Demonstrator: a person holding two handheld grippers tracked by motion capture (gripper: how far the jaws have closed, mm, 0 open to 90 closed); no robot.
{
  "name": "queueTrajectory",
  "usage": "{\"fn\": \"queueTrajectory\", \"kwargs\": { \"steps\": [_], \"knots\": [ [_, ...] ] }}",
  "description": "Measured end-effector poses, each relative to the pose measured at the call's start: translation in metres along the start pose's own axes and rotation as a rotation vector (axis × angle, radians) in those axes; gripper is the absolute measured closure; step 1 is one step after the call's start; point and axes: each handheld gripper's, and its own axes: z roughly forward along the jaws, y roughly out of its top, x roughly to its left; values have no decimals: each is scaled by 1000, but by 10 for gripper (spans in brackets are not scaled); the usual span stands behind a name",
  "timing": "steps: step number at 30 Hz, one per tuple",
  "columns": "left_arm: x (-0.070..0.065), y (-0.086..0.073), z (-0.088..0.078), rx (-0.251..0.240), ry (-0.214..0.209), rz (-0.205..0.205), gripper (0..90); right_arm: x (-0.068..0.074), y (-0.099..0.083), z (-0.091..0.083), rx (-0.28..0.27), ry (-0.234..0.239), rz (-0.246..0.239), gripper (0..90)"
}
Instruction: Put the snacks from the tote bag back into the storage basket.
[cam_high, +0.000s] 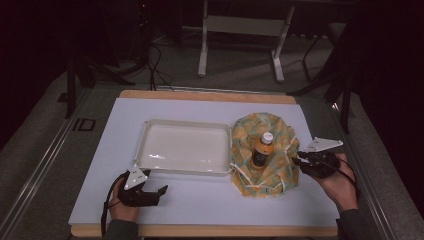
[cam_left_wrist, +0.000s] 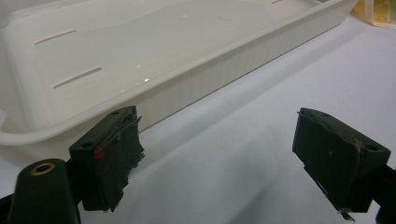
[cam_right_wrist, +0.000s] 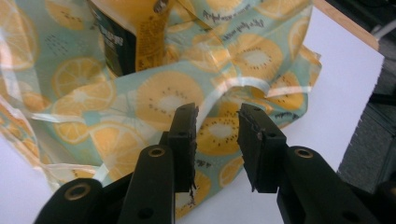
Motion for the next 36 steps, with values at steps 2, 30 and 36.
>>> {"fn": "queueTrajectory", "kwargs": {
  "steps": [2, 30, 36],
  "knots": [
    [0, 0, 0, 0, -1, 0, 154, 0, 3, 0, 6, 13, -17, 676],
    [0, 0, 0, 3, -6, -1, 155, 6, 50, -9, 81, 87, -199, 677],
    [0, 0, 0, 5, -6, -1, 155, 8, 60, -11, 105, 93, -250, 675]
  ]
}}
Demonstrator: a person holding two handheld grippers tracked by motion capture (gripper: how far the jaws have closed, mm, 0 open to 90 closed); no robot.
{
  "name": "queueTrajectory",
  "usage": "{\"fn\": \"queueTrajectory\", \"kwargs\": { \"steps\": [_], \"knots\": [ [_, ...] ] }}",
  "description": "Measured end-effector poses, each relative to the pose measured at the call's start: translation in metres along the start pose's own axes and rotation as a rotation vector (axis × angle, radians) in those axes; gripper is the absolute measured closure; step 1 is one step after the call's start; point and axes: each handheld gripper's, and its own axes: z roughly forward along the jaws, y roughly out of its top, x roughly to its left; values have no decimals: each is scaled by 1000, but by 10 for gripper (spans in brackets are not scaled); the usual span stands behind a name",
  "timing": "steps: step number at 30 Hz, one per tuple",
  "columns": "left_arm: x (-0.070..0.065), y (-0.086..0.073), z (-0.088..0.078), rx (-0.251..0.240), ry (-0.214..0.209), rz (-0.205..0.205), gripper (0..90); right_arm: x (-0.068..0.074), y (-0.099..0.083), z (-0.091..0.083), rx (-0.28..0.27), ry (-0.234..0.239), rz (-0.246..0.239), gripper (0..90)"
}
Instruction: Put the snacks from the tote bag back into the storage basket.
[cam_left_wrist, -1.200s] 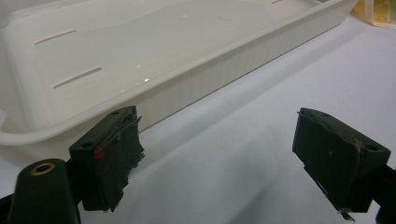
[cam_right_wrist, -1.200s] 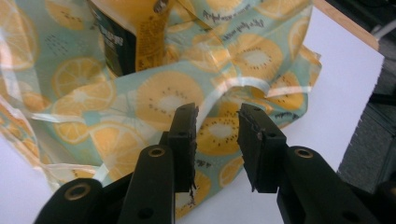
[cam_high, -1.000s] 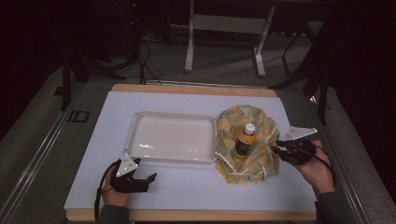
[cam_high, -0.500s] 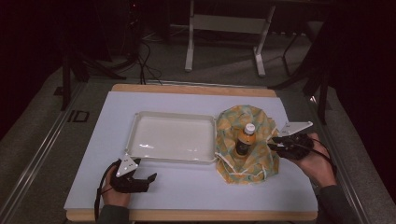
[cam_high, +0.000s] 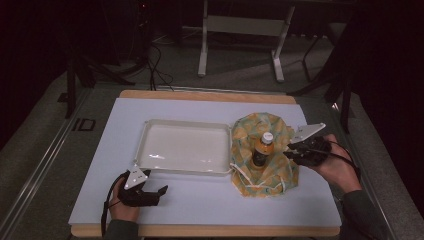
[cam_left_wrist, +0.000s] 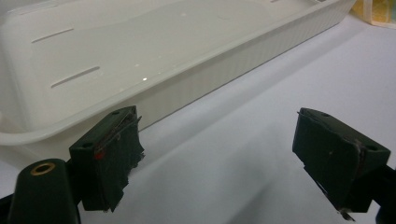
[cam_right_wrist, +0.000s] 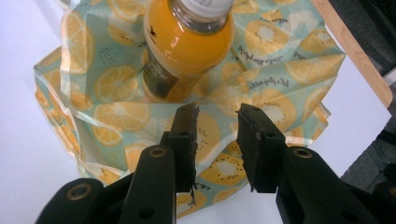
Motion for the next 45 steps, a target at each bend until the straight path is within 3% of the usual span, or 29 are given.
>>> {"fn": "queueTrajectory", "kwargs": {
  "steps": [14, 27, 45],
  "knots": [
    [0, 0, 0, 3, -3, 2, 155, -4, 22, 3, 35, 35, -55, 610],
    [0, 0, 1, 5, -4, -1, 155, -6, 39, 5, 49, 61, -82, 536],
    [1, 0, 1, 7, -9, -3, 155, -8, 65, 19, 62, 82, -103, 513]
  ]
}}
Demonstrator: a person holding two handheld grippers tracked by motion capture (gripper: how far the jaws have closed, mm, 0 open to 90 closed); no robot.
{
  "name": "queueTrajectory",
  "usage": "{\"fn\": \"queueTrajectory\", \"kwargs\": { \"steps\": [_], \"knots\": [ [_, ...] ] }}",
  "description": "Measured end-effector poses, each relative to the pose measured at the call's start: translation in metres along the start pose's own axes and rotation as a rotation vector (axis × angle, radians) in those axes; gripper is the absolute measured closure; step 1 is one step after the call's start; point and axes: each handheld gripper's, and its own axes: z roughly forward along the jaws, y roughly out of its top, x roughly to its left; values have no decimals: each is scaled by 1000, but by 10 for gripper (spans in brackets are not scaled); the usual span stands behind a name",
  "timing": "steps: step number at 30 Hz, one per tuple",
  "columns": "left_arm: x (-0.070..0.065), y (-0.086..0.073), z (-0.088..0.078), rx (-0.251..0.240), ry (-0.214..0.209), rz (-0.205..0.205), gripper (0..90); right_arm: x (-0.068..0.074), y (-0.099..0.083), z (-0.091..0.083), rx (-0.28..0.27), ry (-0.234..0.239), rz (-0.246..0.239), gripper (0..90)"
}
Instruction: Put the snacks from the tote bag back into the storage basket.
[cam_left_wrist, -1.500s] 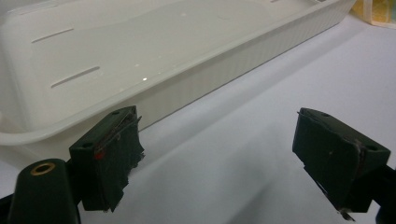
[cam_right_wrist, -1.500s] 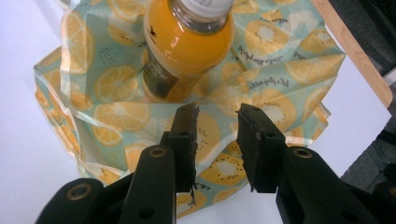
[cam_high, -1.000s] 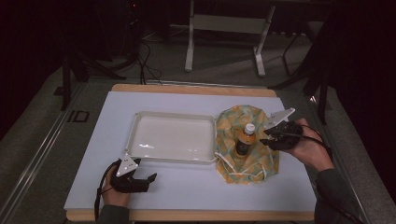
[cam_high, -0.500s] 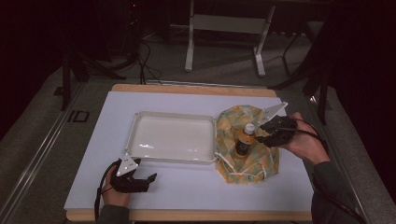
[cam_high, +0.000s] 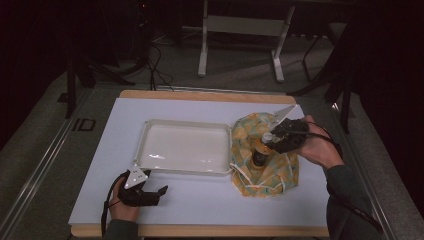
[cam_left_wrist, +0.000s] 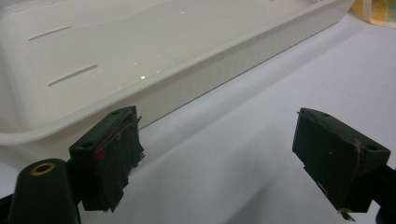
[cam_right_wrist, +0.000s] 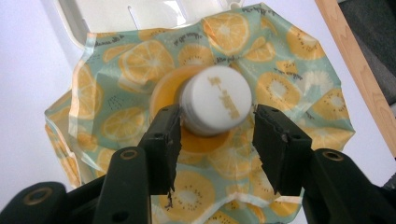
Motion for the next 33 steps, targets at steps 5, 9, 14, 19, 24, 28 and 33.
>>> {"fn": "queueTrajectory", "kwargs": {
  "steps": [5, 9, 14, 19, 24, 28, 33],
  "knots": [
    [0, 0, 0, -2, 0, 0, 155, 0, 6, 3, 12, 4, -5, 558],
    [0, 0, 0, 0, -2, 0, 155, -2, 10, 5, 19, 3, 7, 569],
    [0, 0, 0, 3, 0, 1, 155, -3, 13, 8, 20, -7, 33, 567],
    [0, 0, 0, 3, -1, 0, 155, -7, 20, 11, 55, 16, 23, 540],
    [0, 0, 0, 7, -3, 2, 155, -12, 28, 10, 104, 49, -32, 544],
    [0, 0, 0, 5, -4, 0, 155, -14, 34, 9, 133, 62, -68, 544],
    [0, 0, 0, 6, -5, 0, 155, -20, 40, 9, 151, 110, -95, 562]
  ]
}}
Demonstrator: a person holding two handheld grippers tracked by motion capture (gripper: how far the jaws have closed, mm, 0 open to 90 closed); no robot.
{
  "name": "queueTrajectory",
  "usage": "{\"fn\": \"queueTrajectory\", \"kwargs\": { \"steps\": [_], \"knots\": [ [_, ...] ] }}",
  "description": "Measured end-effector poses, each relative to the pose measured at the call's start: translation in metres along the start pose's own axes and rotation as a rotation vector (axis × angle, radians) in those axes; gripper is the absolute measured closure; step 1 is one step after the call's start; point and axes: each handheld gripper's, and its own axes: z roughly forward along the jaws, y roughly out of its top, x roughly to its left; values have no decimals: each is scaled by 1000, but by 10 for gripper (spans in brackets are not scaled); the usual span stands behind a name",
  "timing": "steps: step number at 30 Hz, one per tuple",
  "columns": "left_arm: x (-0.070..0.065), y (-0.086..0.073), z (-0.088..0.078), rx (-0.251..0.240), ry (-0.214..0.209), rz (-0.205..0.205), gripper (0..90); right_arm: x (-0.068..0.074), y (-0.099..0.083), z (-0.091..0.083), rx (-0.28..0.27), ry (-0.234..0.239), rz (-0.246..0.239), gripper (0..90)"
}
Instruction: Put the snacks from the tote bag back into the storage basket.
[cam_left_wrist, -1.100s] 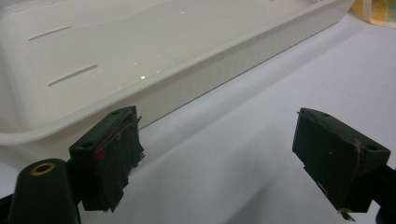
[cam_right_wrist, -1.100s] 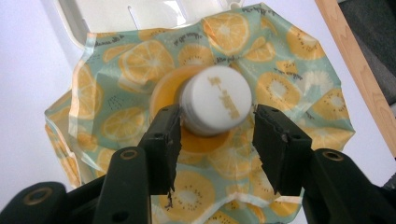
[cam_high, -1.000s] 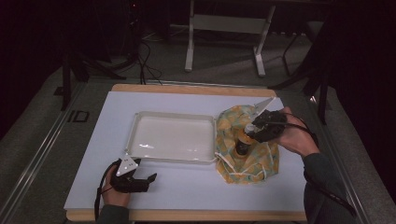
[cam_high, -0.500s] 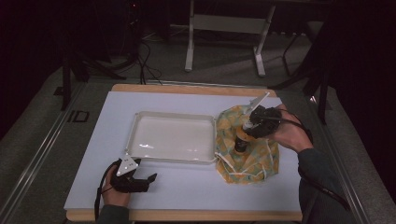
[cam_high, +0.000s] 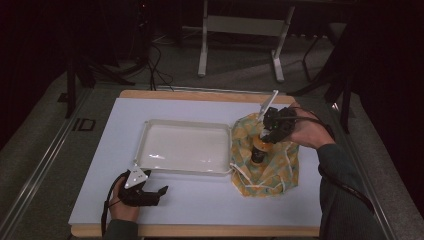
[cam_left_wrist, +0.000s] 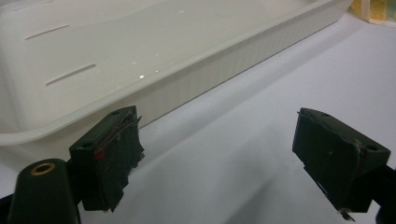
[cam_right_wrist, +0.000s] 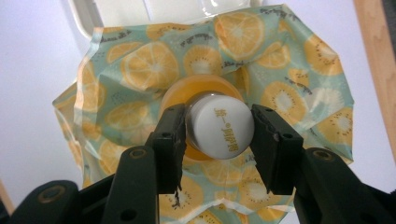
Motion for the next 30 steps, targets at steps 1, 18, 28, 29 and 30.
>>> {"fn": "queueTrajectory", "kwargs": {
  "steps": [1, 18, 28, 29, 30],
  "knots": [
    [0, 0, 0, 0, 0, 0, 155, -1, 1, 0, 6, 8, -2, 559],
    [0, 0, 0, -4, -4, 0, 155, -14, 7, 9, 60, 119, 38, 580],
    [0, 0, 0, -5, 0, 2, 155, -16, 6, 9, 75, 119, 35, 580],
    [0, 0, 0, -5, 0, 2, 155, -16, 6, 9, 75, 119, 35, 580],
    [0, 0, 0, -7, -1, 2, 155, -15, 7, 9, 78, 115, 33, 580]
  ]
}}
